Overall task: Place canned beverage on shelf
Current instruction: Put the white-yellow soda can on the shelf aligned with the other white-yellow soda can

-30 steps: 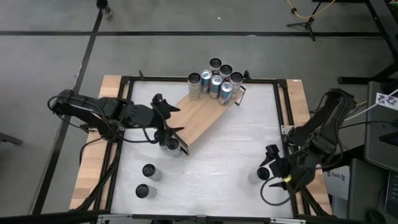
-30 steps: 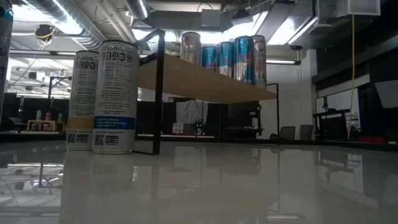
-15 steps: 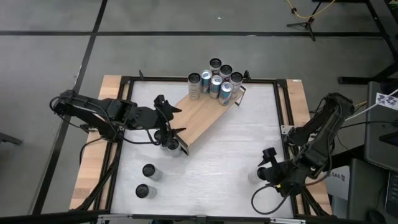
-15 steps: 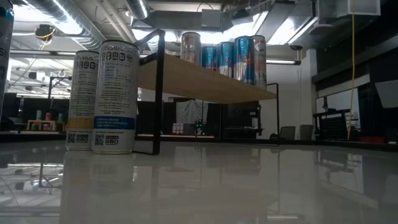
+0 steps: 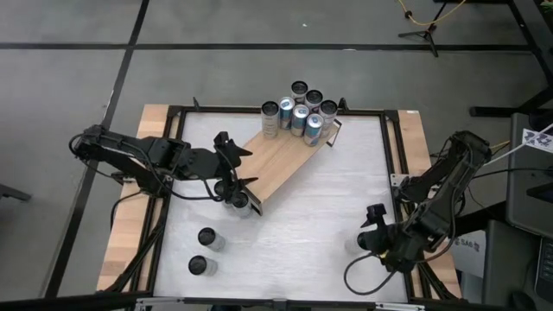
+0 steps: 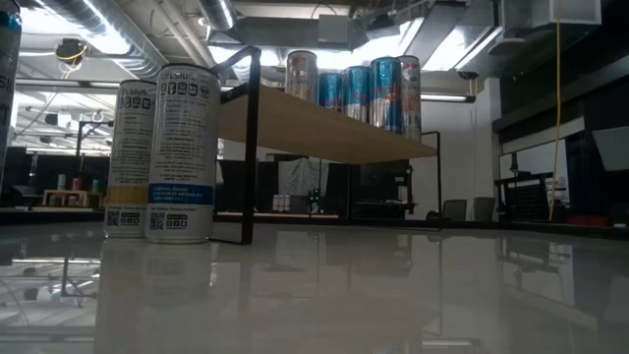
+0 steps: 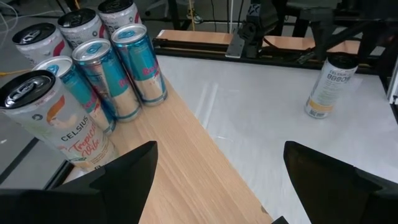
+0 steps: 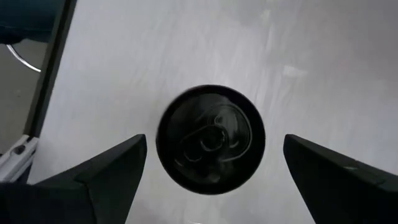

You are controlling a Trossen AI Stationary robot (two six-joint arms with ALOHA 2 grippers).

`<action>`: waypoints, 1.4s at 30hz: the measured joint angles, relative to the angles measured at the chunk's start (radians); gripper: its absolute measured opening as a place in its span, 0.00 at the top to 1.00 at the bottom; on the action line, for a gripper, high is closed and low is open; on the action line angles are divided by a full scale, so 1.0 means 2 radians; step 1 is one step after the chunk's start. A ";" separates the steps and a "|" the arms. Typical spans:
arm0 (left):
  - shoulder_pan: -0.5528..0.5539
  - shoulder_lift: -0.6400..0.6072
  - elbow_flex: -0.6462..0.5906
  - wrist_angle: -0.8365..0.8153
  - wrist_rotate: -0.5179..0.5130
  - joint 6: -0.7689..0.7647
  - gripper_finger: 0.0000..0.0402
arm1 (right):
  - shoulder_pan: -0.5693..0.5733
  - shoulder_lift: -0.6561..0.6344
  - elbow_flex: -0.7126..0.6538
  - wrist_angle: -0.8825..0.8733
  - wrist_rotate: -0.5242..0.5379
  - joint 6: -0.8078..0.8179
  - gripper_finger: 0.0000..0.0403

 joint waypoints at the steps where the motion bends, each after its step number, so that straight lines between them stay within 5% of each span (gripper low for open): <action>1: 0.000 0.000 0.000 0.000 0.000 0.000 0.15 | 0.000 0.001 0.000 -0.001 0.000 0.007 0.07; 42: 0.000 0.000 0.000 0.000 0.000 -0.012 0.15 | 0.000 0.002 0.000 0.036 -0.009 0.035 0.07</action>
